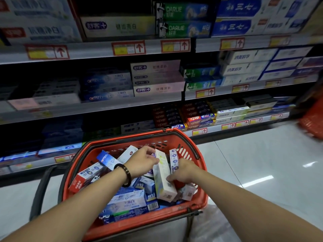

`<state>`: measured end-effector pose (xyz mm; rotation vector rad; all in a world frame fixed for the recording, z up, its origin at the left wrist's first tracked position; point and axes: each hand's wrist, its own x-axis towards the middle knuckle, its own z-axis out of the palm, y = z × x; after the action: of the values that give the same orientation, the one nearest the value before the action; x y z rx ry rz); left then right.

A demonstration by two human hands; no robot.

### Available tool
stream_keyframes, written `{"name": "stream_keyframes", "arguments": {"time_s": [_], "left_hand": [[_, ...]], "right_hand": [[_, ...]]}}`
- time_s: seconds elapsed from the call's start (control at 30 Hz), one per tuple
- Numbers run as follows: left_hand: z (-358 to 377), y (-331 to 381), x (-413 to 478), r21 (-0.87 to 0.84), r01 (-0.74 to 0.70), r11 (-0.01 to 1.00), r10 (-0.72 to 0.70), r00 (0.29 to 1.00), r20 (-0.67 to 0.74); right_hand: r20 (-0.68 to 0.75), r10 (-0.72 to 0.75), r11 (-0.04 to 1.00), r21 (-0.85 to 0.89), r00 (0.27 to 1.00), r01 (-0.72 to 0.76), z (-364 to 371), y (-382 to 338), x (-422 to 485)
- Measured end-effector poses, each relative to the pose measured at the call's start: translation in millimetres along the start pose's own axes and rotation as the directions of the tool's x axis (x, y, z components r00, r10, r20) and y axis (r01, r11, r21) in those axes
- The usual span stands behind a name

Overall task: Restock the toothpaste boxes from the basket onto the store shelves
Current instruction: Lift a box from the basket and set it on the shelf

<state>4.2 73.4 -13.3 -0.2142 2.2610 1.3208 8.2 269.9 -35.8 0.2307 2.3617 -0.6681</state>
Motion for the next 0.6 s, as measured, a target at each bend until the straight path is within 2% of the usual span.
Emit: {"name": "stream_keyframes", "arguments": {"time_s": [0.3, 0.6], "left_hand": [[-6.6, 2.1, -4.4, -0.009, -0.028, 1.000, 0.028, 0.999, -0.018], [-17.9, 6.8, -14.5, -0.041, -0.055, 0.998, 0.053, 0.997, -0.062]], "right_hand": [[-0.056, 0.023, 0.999, -0.047, 0.998, -0.025, -14.3, -1.5, -7.0], [-0.224, 0.067, 0.976, 0.218, 0.972, -0.017, -49.6, -10.8, -29.1]]}}
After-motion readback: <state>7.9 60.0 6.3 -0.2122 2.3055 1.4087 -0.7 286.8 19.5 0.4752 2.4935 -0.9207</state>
